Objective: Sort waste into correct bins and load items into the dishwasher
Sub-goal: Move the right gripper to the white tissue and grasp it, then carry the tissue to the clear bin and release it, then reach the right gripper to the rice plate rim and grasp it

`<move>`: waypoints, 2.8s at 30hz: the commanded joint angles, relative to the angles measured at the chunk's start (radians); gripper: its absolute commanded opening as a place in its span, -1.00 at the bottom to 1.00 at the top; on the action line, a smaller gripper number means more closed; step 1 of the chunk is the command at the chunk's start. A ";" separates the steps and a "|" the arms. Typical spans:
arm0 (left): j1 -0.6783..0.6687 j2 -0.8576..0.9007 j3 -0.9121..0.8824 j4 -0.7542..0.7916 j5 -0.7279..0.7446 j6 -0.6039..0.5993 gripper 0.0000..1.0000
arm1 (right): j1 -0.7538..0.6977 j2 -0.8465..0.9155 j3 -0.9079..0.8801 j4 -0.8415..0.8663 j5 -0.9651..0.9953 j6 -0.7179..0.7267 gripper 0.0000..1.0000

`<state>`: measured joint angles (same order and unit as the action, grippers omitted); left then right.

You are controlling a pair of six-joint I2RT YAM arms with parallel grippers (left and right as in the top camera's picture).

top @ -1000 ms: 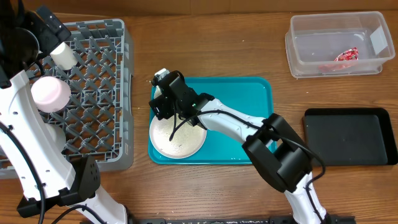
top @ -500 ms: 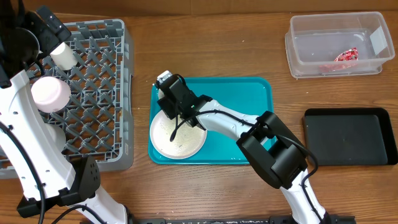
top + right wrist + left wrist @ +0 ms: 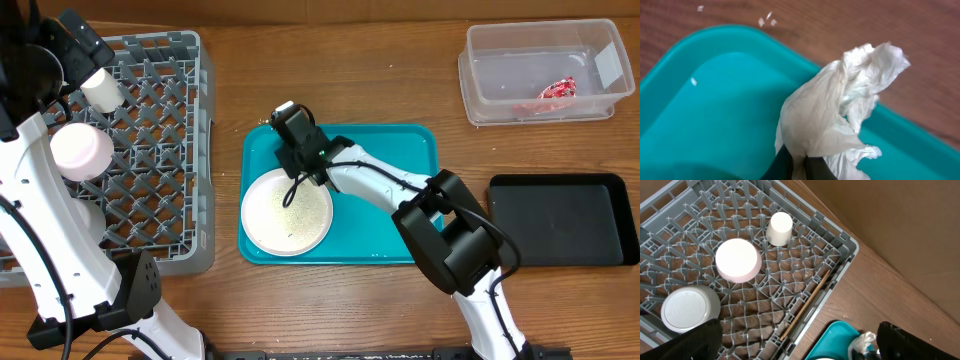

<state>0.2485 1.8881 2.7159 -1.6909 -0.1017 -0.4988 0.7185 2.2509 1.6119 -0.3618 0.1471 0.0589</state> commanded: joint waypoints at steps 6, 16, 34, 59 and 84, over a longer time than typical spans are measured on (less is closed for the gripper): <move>0.000 0.000 0.002 0.002 -0.003 0.002 1.00 | -0.152 -0.129 0.225 -0.168 0.159 0.157 -0.92; 0.000 0.000 0.002 0.002 -0.003 0.002 1.00 | -0.596 -0.158 0.359 -0.342 0.014 0.261 -0.92; 0.000 0.000 0.002 0.002 -0.003 0.002 1.00 | -0.794 -0.158 0.336 -0.598 -0.636 0.189 0.99; 0.000 0.001 0.002 0.002 -0.003 0.002 1.00 | -1.057 -0.552 0.370 -0.837 -0.373 0.332 0.99; 0.000 0.001 0.002 0.002 -0.003 0.002 1.00 | -0.714 -0.540 0.220 -0.968 -0.649 0.199 0.99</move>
<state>0.2485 1.8881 2.7159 -1.6905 -0.1013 -0.4988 -0.1223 1.7012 1.9072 -1.3331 -0.5999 0.3119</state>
